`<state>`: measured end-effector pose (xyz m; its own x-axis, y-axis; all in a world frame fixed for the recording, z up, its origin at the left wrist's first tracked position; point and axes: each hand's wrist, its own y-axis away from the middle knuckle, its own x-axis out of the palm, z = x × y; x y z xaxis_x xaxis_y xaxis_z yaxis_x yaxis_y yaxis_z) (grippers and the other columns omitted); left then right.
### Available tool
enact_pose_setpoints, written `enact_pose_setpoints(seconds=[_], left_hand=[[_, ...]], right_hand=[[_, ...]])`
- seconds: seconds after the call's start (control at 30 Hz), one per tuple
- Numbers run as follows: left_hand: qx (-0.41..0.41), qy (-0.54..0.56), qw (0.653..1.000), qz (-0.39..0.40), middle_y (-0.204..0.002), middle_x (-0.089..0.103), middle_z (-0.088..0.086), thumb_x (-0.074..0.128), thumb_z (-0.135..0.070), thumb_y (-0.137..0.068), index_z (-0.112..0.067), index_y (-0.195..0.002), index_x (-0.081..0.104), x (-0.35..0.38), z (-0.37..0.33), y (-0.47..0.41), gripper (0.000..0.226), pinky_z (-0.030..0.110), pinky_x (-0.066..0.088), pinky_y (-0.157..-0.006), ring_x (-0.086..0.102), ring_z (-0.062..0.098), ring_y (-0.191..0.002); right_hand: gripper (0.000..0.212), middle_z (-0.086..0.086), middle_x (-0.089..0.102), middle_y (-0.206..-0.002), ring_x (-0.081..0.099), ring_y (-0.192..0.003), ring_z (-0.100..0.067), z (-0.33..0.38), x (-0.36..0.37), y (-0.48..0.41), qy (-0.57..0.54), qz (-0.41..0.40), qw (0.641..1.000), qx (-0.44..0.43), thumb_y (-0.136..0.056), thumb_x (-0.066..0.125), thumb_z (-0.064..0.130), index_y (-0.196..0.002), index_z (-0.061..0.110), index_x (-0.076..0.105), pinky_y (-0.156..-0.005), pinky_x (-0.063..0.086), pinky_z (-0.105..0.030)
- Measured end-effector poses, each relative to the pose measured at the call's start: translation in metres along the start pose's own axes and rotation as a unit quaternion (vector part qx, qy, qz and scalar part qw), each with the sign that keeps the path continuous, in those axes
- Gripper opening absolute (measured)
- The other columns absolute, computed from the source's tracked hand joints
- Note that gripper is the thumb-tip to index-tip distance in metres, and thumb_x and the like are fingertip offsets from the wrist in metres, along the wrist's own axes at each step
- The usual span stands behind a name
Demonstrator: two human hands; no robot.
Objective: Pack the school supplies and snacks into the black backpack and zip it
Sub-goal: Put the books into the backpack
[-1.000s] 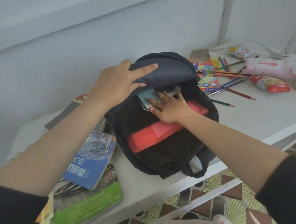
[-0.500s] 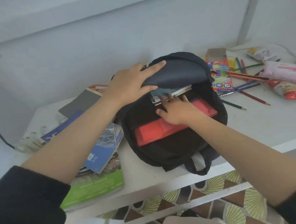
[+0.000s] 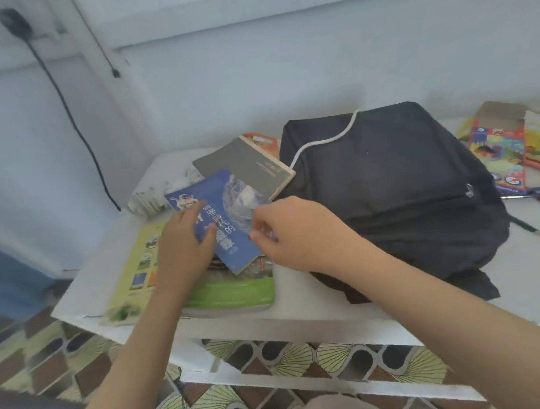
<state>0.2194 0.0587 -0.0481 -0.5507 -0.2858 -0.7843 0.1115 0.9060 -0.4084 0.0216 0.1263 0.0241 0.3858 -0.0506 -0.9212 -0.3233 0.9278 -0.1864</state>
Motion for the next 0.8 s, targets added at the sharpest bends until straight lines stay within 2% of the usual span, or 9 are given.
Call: enact_pose_setpoints(seconds=[0.13,0.2,0.27,0.4,0.5,0.6,0.67,0.73,0.8], left_hand=[[-0.099,0.058,0.992,0.048,-0.139,0.046,0.002,0.061,-0.032,-0.089,-0.028,-0.142,0.033,-0.003,0.017,0.023,0.06,0.036,0.042,-0.089,0.045,0.023,-0.122],[-0.097,0.114,0.986,0.075,-0.141,0.04,-0.011,0.063,-0.031,-0.087,-0.035,-0.144,0.028,-0.006,0.013,0.02,0.067,0.026,0.046,-0.087,0.044,0.013,-0.121],[-0.111,0.164,0.974,0.105,-0.132,0.038,-0.016,0.065,-0.023,-0.087,-0.034,-0.142,0.033,-0.008,0.009,0.015,0.065,0.014,0.041,-0.079,0.042,0.003,-0.113],[-0.135,0.235,0.955,0.118,-0.13,0.046,-0.004,0.067,-0.007,-0.083,-0.025,-0.126,0.056,-0.007,0.011,0.005,0.048,0.021,0.044,-0.09,0.046,0.012,-0.118],[-0.163,0.287,0.939,0.099,-0.124,0.053,-0.002,0.068,-0.001,-0.08,-0.025,-0.11,0.063,-0.009,0.013,0.001,0.039,0.031,0.05,-0.091,0.052,0.019,-0.116],[-0.174,0.322,0.929,0.051,-0.12,0.057,-0.003,0.067,0.004,-0.079,-0.025,-0.101,0.065,-0.013,0.011,-0.004,0.036,0.038,0.051,-0.092,0.055,0.018,-0.115],[-0.17,0.356,0.918,0.036,-0.116,0.062,0.002,0.063,0.009,-0.08,-0.026,-0.098,0.065,-0.015,0.004,-0.007,0.039,0.036,0.054,-0.085,0.063,0.014,-0.102],[-0.18,0.399,0.899,0.03,-0.111,0.065,0.006,0.057,0.014,-0.082,-0.023,-0.097,0.065,-0.018,-0.006,-0.01,0.041,0.023,0.056,-0.065,0.067,0.01,-0.082],[-0.195,0.426,0.883,0.026,-0.108,0.065,0.003,0.054,0.015,-0.083,-0.022,-0.098,0.065,-0.022,-0.017,-0.017,0.042,0.019,0.053,-0.059,0.067,0.01,-0.078]], right_hand=[[0.031,-0.012,0.062,-0.109,0.056,-0.104,-0.032,-0.019,0.04,-0.052,0.095,0.029,0.995,0.033,-0.093,0.045,0.033,-0.114,0.012,0.051,-0.083,0.039,-0.036],[0.038,-0.015,0.056,-0.119,0.05,-0.111,-0.034,-0.03,0.054,-0.066,0.128,0.077,0.985,0.081,-0.092,0.045,0.037,-0.123,0.015,0.044,-0.092,0.033,-0.041],[0.043,-0.017,0.052,-0.121,0.047,-0.113,-0.035,-0.036,0.062,-0.072,0.133,0.083,0.982,0.108,-0.09,0.048,0.04,-0.127,0.019,0.041,-0.095,0.03,-0.042],[0.04,-0.009,0.057,-0.113,0.05,-0.107,-0.032,-0.041,0.067,-0.074,0.112,0.08,0.983,0.12,-0.084,0.056,0.04,-0.12,0.027,0.046,-0.09,0.029,-0.038],[0.036,0.002,0.058,-0.096,0.055,-0.096,-0.024,-0.048,0.059,-0.074,0.04,0.068,0.989,0.125,-0.079,0.061,0.028,-0.114,0.033,0.052,-0.078,0.029,-0.031],[0.034,0.014,0.044,-0.071,0.046,-0.067,-0.008,-0.056,0.053,-0.066,-0.119,0.044,0.983,0.135,-0.079,0.056,0.006,-0.1,0.032,0.059,-0.065,0.033,-0.025],[0.038,0.014,0.05,-0.079,0.048,-0.068,-0.006,-0.058,0.048,-0.058,-0.271,0.018,0.952,0.144,-0.079,0.052,-0.004,-0.089,0.031,0.062,-0.064,0.042,-0.025],[0.042,0.004,0.061,-0.103,0.058,-0.091,-0.012,-0.058,0.042,-0.049,-0.403,-0.022,0.903,0.148,-0.079,0.049,-0.012,-0.085,0.027,0.065,-0.075,0.052,-0.027],[0.042,-0.005,0.062,-0.114,0.06,-0.1,-0.015,-0.059,0.032,-0.037,-0.491,-0.068,0.854,0.155,-0.079,0.046,-0.016,-0.085,0.02,0.067,-0.077,0.052,-0.021]])
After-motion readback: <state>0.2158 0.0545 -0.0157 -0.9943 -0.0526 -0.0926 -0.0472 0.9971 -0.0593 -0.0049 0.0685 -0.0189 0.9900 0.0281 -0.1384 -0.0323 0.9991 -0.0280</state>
